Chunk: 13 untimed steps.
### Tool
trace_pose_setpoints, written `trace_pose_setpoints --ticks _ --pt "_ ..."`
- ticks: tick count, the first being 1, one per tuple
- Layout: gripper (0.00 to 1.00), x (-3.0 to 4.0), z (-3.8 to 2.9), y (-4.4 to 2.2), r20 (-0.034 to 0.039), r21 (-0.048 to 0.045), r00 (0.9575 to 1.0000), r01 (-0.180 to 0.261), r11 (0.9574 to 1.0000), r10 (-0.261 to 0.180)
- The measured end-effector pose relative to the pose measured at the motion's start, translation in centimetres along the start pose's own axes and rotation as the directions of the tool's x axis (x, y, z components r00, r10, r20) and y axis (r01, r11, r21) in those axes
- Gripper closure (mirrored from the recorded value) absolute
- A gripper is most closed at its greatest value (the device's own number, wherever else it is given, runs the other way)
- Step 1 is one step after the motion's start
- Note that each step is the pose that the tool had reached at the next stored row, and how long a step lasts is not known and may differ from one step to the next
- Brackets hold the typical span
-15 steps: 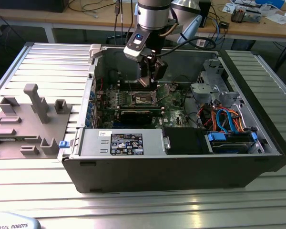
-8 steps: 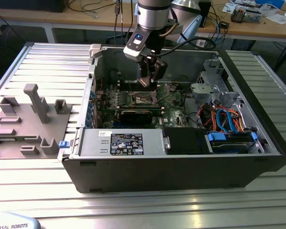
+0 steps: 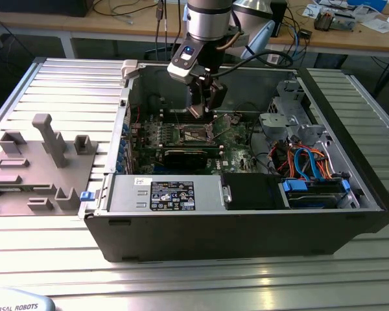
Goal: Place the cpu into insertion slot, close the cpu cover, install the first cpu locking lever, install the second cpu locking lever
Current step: 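Place the cpu into insertion slot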
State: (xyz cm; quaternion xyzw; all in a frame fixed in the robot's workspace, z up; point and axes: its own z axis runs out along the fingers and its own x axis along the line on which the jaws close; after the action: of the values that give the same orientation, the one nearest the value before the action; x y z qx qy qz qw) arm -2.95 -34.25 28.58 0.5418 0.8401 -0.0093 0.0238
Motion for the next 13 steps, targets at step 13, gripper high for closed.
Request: trace_pose_setpoints --ticks 13 --pt "0.45 0.00 0.06 0.00 0.0002 0.0010 0.9998 -0.019 0.9998 0.019"
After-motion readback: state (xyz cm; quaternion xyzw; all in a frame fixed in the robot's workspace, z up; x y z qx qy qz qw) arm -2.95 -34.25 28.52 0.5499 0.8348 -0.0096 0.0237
